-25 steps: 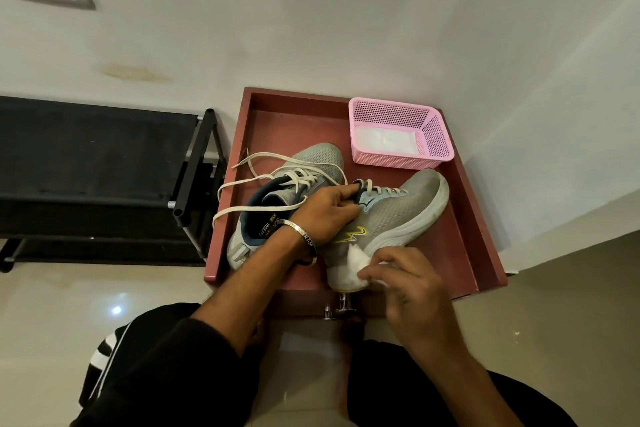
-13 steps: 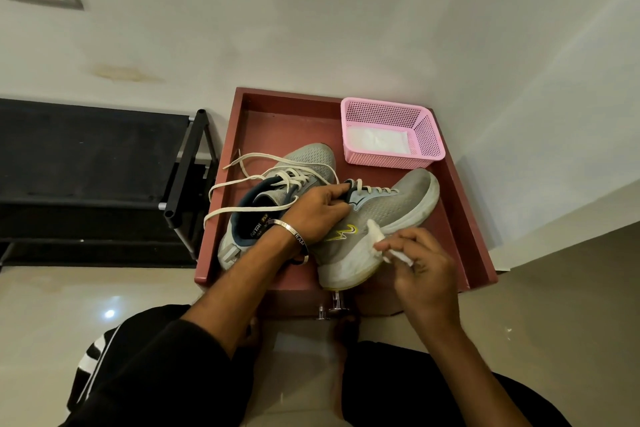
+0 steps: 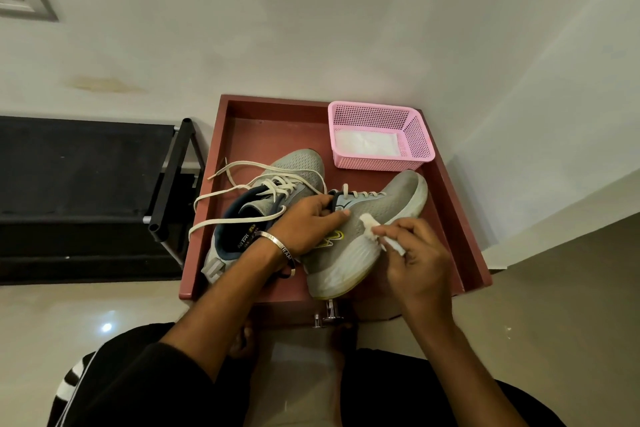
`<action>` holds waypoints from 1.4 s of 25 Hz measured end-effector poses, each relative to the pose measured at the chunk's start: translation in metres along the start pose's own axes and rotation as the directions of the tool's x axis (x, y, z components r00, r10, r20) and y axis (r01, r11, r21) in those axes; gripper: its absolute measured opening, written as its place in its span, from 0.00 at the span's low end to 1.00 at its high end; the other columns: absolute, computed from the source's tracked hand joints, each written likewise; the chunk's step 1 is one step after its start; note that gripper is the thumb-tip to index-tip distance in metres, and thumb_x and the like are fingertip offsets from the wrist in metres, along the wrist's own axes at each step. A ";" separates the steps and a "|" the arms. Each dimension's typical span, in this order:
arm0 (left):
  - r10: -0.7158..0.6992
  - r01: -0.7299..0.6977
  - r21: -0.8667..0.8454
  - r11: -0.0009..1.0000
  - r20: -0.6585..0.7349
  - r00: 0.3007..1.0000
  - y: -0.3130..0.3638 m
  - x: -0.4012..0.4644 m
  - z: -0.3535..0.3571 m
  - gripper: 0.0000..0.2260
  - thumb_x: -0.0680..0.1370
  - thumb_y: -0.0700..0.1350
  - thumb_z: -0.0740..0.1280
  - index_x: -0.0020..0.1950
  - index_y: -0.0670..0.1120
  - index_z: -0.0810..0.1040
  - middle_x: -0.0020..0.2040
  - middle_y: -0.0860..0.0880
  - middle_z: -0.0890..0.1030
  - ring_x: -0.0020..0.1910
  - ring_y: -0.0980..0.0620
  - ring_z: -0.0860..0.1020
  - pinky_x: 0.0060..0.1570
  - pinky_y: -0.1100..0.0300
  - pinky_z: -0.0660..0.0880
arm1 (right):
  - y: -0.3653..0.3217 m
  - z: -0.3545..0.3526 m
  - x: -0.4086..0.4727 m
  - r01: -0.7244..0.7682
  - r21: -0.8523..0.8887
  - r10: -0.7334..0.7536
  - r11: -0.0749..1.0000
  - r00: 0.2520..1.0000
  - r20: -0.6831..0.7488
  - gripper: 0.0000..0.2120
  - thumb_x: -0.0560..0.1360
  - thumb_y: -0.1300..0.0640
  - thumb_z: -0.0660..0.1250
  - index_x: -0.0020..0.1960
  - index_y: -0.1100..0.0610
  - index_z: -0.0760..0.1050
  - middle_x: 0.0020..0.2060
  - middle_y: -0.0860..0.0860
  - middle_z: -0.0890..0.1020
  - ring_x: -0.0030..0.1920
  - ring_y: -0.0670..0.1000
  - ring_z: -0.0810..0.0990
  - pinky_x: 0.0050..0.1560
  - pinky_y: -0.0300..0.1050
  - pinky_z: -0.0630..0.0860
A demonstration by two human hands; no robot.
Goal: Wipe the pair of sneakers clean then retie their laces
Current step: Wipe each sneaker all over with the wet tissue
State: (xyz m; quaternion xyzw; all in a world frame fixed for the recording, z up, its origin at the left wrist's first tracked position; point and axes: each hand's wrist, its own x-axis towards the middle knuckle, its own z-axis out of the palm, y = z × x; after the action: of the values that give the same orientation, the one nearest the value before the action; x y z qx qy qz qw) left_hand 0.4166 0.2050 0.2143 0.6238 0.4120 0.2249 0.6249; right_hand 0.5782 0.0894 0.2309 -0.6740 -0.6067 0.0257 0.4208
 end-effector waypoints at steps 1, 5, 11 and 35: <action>0.008 -0.008 0.003 1.000 0.007 1.000 -0.001 0.001 0.000 0.24 0.69 0.64 0.67 0.55 0.47 0.80 0.43 0.40 0.80 0.41 0.47 0.75 0.48 0.38 0.76 | 0.003 0.001 0.005 -0.005 -0.035 0.003 0.999 0.999 -0.046 0.12 0.72 0.70 0.71 0.53 0.59 0.84 0.48 0.53 0.80 0.49 0.49 0.79 0.46 0.42 0.79; 0.042 -0.042 -0.021 0.999 0.045 0.998 -0.001 -0.001 0.002 0.20 0.70 0.64 0.68 0.56 0.54 0.79 0.52 0.28 0.79 0.45 0.46 0.76 0.54 0.32 0.73 | 0.013 -0.005 0.025 -0.133 0.009 0.132 0.991 0.976 -0.174 0.11 0.74 0.67 0.70 0.55 0.60 0.83 0.50 0.54 0.80 0.48 0.50 0.79 0.45 0.28 0.74; 0.027 -0.025 0.083 0.996 -0.024 0.999 0.007 -0.003 -0.001 0.15 0.72 0.55 0.67 0.56 0.51 0.79 0.42 0.38 0.82 0.39 0.51 0.76 0.44 0.45 0.76 | -0.002 -0.002 -0.002 -0.030 0.003 0.030 1.000 0.997 0.069 0.13 0.72 0.68 0.71 0.54 0.57 0.84 0.50 0.50 0.79 0.50 0.47 0.79 0.47 0.36 0.78; -0.029 0.039 -0.144 0.989 0.070 0.997 0.024 -0.013 0.007 0.05 0.81 0.37 0.61 0.45 0.39 0.71 0.35 0.43 0.68 0.31 0.53 0.68 0.32 0.61 0.65 | -0.012 0.004 0.011 0.106 0.015 -0.107 0.994 0.987 0.120 0.11 0.74 0.65 0.71 0.55 0.57 0.83 0.51 0.51 0.82 0.53 0.48 0.78 0.55 0.39 0.75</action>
State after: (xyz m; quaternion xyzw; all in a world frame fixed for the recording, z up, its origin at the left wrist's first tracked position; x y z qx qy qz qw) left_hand 0.4203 0.1937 0.2398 0.5767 0.3838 0.2224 0.6860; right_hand 0.5694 0.0997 0.2413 -0.6359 -0.6661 0.0462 0.3870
